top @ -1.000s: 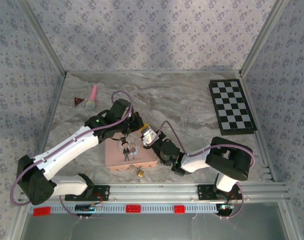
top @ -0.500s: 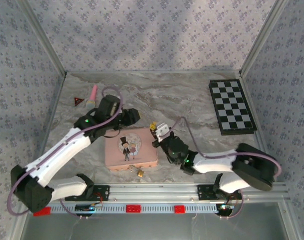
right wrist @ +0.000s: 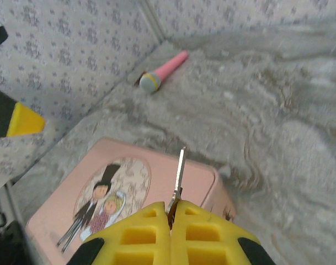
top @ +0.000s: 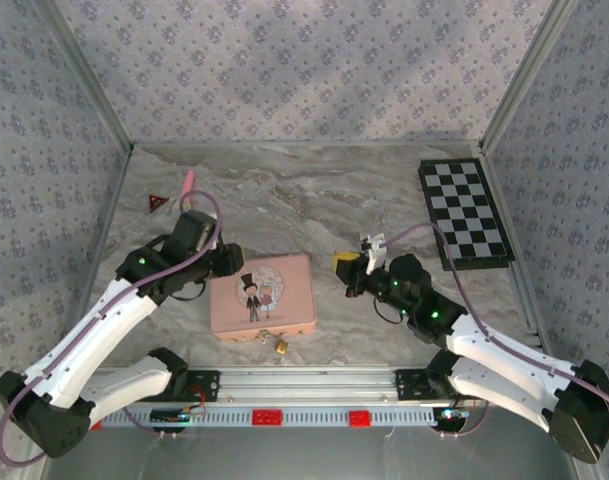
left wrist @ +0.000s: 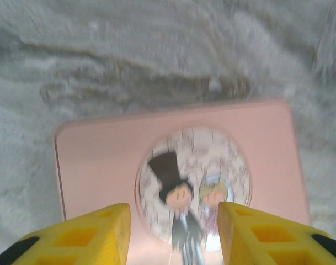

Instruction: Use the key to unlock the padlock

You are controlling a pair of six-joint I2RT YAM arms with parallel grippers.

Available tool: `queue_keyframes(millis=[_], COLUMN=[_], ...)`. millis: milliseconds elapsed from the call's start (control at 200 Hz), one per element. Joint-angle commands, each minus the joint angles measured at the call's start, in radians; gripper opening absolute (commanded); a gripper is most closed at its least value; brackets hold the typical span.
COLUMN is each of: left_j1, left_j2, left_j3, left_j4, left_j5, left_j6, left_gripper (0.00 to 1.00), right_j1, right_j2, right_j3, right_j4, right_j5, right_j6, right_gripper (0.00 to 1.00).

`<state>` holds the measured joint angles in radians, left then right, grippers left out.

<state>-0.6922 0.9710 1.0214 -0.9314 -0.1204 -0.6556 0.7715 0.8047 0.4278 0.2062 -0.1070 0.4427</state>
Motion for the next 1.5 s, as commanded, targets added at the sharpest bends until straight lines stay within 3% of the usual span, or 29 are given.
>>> queue_keyframes(millis=[0,85,220,255,385,450,590,845,1114,1249,1494], left_j1=[-0.116,-0.171,-0.224,-0.231,-0.262,-0.262,-0.266,-0.259,-0.162,-0.096,0.032], left_j2=[0.002,-0.007,-0.093,-0.114,-0.223,-0.261,-0.31,-0.305,-0.196,-0.085,0.195], left_j3=[0.079,0.08,-0.021,-0.049,-0.131,-0.178,-0.28,-0.42,-0.477,-0.47,-0.326], left_j4=[-0.275,-0.416,-0.421,-0.43,-0.476,-0.466,-0.336,-0.052,0.13,0.262,0.438], left_j5=[-0.13,-0.172,-0.043,-0.018,-0.005,0.02,0.063,0.062,0.144,0.195,0.149], left_j6=[-0.055,-0.158,-0.244,-0.26,-0.37,-0.399,-0.433,-0.391,-0.273,-0.197,0.001], left_gripper=[0.47,0.49,0.51,0.59,0.65,0.73,0.76,0.8,0.82,0.81,0.79], right_j1=[-0.018,-0.023,-0.023,-0.025,-0.026,-0.026,-0.032,-0.031,-0.032,-0.032,-0.028], right_j2=[-0.028,-0.029,-0.016,-0.01,0.003,0.007,0.016,-0.001,-0.042,-0.045,-0.066], right_j3=[0.012,0.024,0.032,0.035,0.032,0.027,0.022,0.0,-0.004,-0.012,-0.004], right_j4=[-0.154,-0.193,-0.21,-0.212,-0.204,-0.197,-0.188,-0.188,-0.225,-0.215,-0.236], right_j5=[-0.088,-0.085,-0.07,-0.067,-0.059,-0.056,-0.057,-0.056,-0.038,-0.03,-0.008], right_j6=[0.047,0.039,0.037,0.039,0.045,0.045,0.045,0.068,0.075,0.086,0.09], right_gripper=[0.0,0.0,0.0,0.0,0.0,0.0,0.0,0.0,0.0,0.0,0.0])
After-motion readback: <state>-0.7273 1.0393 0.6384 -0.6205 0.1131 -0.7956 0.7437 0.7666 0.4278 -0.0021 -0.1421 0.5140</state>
